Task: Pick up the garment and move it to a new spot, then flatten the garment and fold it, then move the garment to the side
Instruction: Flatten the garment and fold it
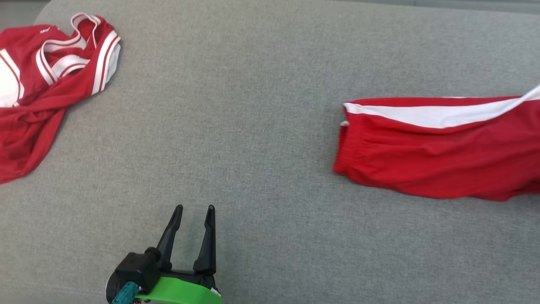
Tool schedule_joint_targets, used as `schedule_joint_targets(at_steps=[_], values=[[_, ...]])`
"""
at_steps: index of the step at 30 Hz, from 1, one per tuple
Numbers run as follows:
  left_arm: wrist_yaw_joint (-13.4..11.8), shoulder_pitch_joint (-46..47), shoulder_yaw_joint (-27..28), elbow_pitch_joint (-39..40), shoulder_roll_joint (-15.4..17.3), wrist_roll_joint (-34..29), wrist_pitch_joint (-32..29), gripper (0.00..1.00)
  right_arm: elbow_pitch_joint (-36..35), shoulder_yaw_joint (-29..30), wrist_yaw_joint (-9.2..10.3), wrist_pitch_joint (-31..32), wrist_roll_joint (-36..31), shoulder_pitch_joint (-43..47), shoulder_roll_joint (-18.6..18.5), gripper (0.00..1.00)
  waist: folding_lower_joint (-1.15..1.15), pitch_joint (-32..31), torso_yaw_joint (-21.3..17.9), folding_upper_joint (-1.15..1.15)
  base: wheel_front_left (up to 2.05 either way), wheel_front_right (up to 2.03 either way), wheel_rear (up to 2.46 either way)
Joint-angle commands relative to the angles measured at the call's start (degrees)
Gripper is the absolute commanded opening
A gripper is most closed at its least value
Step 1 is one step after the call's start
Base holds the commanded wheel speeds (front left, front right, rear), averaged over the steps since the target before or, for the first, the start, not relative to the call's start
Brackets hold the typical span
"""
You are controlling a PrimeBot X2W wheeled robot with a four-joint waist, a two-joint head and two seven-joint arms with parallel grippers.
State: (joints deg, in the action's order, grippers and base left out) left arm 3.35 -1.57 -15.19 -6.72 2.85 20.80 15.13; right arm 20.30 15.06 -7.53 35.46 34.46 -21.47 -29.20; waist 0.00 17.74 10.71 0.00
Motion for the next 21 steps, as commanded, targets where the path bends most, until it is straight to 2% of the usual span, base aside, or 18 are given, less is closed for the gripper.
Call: schedule_joint_targets(at_steps=[1,3,6,8,15,18,21], values=[[0.3,-1.0,-0.1,0.0,0.1,0.4,0.0,1.00,0.3,1.8,0.08,-1.0,-1.2,0.7,-0.9,0.00,0.00,-3.1,-2.1,0.00,0.00,0.00,0.00],[0.0,-1.5,-0.6,0.3,0.1,0.9,0.0,1.00,-0.3,3.6,0.08,-1.8,-2.3,0.4,-1.5,0.00,0.00,-3.0,-1.5,0.00,0.00,0.00,0.00],[-0.5,-1.7,-1.6,0.4,0.1,1.9,0.0,1.00,-3.5,2.9,0.04,-1.9,-3.3,-0.7,-2.1,0.00,0.00,-3.0,-0.8,0.00,0.00,0.00,0.00],[-0.8,-1.7,-2.2,0.3,0.1,2.5,0.0,1.00,-7.2,0.2,0.04,-0.7,-2.6,-1.2,-1.3,0.00,0.00,-3.0,-0.5,0.00,0.00,0.00,0.00],[-1.4,-0.5,-3.3,-0.5,0.1,4.0,0.0,1.00,-20.7,-15.8,0.04,5.7,0.6,1.9,3.3,0.00,0.00,-2.9,0.5,0.00,0.00,0.00,0.00],[-1.8,0.1,-3.2,-0.7,0.1,4.4,0.0,1.00,-22.4,-19.8,0.04,6.0,0.1,2.9,5.5,0.00,0.00,-2.9,0.7,0.00,0.00,0.00,0.00],[-1.8,0.3,-3.0,-1.2,0.1,4.4,0.0,1.00,-20.8,-22.1,0.04,4.5,-2.0,3.2,7.9,0.00,0.00,-3.1,0.6,0.00,0.00,0.00,0.00]])
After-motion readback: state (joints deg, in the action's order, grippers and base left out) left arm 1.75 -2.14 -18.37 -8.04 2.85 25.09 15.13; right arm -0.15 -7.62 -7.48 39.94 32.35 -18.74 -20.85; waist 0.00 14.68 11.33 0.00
